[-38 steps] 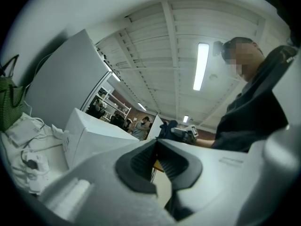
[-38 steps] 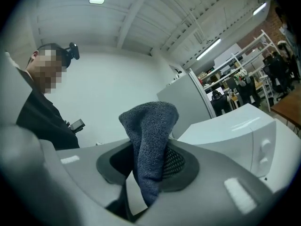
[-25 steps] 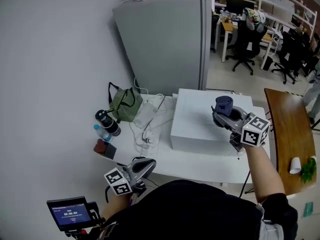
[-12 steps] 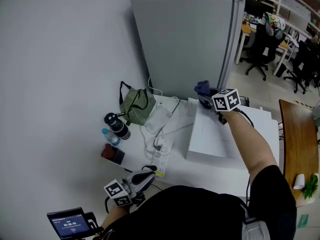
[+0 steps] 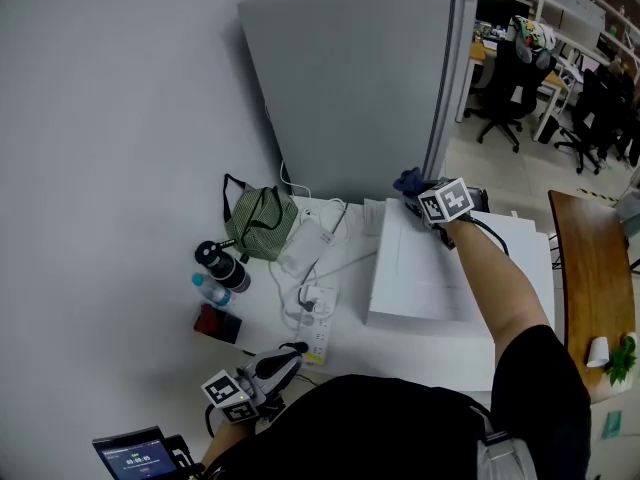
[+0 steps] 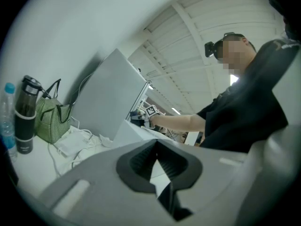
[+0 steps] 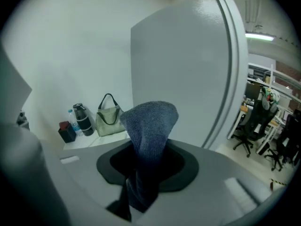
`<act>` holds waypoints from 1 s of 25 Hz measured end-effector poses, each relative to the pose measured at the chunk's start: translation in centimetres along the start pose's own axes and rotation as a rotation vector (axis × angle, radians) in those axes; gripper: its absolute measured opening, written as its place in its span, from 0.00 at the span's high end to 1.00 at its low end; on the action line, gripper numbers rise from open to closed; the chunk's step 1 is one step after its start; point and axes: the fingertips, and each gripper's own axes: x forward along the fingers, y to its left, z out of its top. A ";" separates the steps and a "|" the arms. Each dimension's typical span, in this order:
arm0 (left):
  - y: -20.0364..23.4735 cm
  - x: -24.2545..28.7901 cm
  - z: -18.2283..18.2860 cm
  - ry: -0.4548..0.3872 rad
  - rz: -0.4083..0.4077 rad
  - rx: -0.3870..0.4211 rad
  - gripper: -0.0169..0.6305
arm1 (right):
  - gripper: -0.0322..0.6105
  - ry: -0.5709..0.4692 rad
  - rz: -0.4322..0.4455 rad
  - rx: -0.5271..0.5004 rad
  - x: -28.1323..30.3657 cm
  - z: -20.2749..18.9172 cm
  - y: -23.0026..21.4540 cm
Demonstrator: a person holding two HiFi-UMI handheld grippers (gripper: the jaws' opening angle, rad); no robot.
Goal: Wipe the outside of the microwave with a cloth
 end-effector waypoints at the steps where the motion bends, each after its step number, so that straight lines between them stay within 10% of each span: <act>1: 0.0 0.6 0.0 0.008 -0.010 0.007 0.97 | 0.77 0.012 -0.018 0.002 -1.3 -1.1 -1.1; 16: -3.3 7.3 -0.8 0.059 -0.132 0.018 0.97 | 0.78 0.066 -0.401 0.213 -22.1 -17.2 -21.8; 21: -3.2 5.9 -0.3 0.043 -0.125 0.030 0.97 | 0.78 -0.136 -0.085 0.099 -14.2 -4.8 -6.8; 25: -2.8 4.4 0.2 0.018 -0.127 0.035 0.97 | 0.78 -0.093 0.148 -0.048 -4.2 0.2 8.0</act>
